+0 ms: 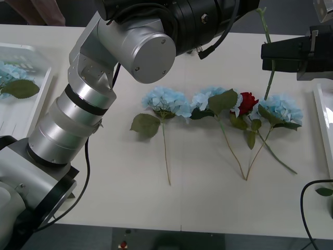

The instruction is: Put the red flowers into the right box and the blue flowers into the left box

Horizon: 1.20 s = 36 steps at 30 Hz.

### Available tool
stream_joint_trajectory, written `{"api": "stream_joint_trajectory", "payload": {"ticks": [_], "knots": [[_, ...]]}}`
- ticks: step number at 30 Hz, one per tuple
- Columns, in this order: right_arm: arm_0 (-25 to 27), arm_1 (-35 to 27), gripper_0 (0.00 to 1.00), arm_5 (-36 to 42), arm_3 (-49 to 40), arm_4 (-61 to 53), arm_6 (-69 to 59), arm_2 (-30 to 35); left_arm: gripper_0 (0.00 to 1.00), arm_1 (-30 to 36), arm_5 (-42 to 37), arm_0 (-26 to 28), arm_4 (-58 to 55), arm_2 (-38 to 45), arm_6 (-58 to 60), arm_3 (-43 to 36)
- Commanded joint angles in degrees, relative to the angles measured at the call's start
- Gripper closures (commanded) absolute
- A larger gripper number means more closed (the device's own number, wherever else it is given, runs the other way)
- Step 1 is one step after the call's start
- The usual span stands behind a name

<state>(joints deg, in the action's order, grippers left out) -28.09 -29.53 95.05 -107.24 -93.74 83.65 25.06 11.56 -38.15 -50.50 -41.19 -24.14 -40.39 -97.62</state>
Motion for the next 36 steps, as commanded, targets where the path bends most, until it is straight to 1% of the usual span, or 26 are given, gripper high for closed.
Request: {"api": "stream_joint_trajectory", "payload": {"ticks": [1,4,5,6,7,27,35,36], "knots": [[-2.6,-0.4,0.0,-0.6,0.7,1.0,3.5,0.2,1.0,0.0,0.5,-2.0,-0.1,0.5,1.4,-1.1],[-3.0,-0.5,0.0,-0.7,1.1,2.0,3.6,0.3,1.0,0.0,0.5,-2.0,-0.1,0.5,1.4,-1.1],[-3.1,-0.5,0.34,-0.7,1.1,2.3,3.6,0.4,1.0,0.0,0.5,-2.0,-0.1,0.5,1.4,-1.1],[-3.1,-0.4,0.72,-0.7,1.1,2.2,3.6,0.4,1.0,0.0,0.5,-2.0,-0.1,0.5,1.4,-1.1],[-3.0,-0.4,1.0,-0.8,1.1,2.3,3.6,0.4,1.0,0.0,0.5,-2.0,-0.1,0.5,1.4,-1.1],[-2.9,-0.4,1.0,-0.7,1.1,2.2,3.7,0.2,1.0,0.0,0.5,-2.0,-0.1,0.5,1.4,-1.1],[-2.8,-1.5,1.0,0.3,1.1,2.5,3.5,0.6,1.0,0.0,0.5,-2.0,-0.1,0.5,1.4,-1.1],[-2.8,-1.7,1.0,0.8,1.1,2.5,3.5,0.9,0.98,0.0,0.5,-2.0,-0.1,0.5,1.4,-1.1]]}}
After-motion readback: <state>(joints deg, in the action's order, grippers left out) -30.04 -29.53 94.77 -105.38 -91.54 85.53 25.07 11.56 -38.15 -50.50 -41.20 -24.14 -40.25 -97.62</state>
